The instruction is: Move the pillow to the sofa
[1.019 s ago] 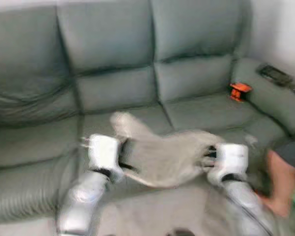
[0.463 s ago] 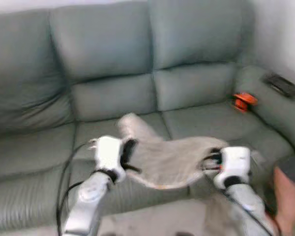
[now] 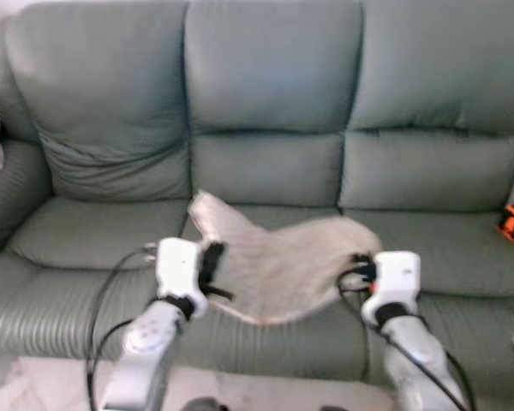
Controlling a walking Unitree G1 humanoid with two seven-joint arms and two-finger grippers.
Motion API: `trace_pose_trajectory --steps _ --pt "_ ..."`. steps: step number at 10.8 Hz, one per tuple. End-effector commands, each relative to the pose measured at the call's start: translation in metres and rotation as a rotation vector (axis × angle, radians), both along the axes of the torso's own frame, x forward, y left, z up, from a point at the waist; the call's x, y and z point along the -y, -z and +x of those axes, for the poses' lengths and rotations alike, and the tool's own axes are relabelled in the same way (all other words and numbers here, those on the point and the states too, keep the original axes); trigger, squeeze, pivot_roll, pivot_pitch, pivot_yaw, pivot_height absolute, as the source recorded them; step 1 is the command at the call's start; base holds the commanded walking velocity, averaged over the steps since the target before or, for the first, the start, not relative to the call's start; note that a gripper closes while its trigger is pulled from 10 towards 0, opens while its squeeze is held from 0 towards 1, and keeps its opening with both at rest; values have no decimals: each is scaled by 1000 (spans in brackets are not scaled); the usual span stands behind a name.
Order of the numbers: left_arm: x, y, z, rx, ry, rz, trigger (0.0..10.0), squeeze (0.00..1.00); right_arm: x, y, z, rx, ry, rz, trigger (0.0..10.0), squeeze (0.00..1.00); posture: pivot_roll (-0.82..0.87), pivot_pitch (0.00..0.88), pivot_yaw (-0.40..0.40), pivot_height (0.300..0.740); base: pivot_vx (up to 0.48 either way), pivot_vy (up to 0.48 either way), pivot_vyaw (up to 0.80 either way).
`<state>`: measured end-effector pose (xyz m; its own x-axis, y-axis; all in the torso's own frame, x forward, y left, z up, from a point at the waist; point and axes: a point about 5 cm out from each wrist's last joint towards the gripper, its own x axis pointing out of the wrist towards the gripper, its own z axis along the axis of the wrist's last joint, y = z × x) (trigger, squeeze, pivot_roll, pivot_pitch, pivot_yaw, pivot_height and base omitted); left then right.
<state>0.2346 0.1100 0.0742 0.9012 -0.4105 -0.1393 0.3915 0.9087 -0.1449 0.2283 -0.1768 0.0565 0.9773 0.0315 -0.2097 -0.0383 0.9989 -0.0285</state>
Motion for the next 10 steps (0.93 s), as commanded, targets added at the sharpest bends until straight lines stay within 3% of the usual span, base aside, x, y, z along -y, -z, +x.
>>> trace_pose_trajectory --steps 1,4,7,10 --pt "-5 -4 3 16 -6 22 10000 0 -4 -6 2 27 -2 13 10000 0 -55 0 17 740 0 0 0" --pt "-24 1 11 6 -56 62 10000 0 -7 -6 0 30 7 34 10000 0 -53 0 25 740 0 0 0" --pt "-25 5 10 -1 -70 71 10000 0 -6 -8 -1 33 5 36 10000 0 -60 0 26 735 0 0 0" --pt "-26 5 12 1 -88 77 10000 0 -6 -8 -1 30 2 37 10000 0 -62 0 26 675 0 0 0"
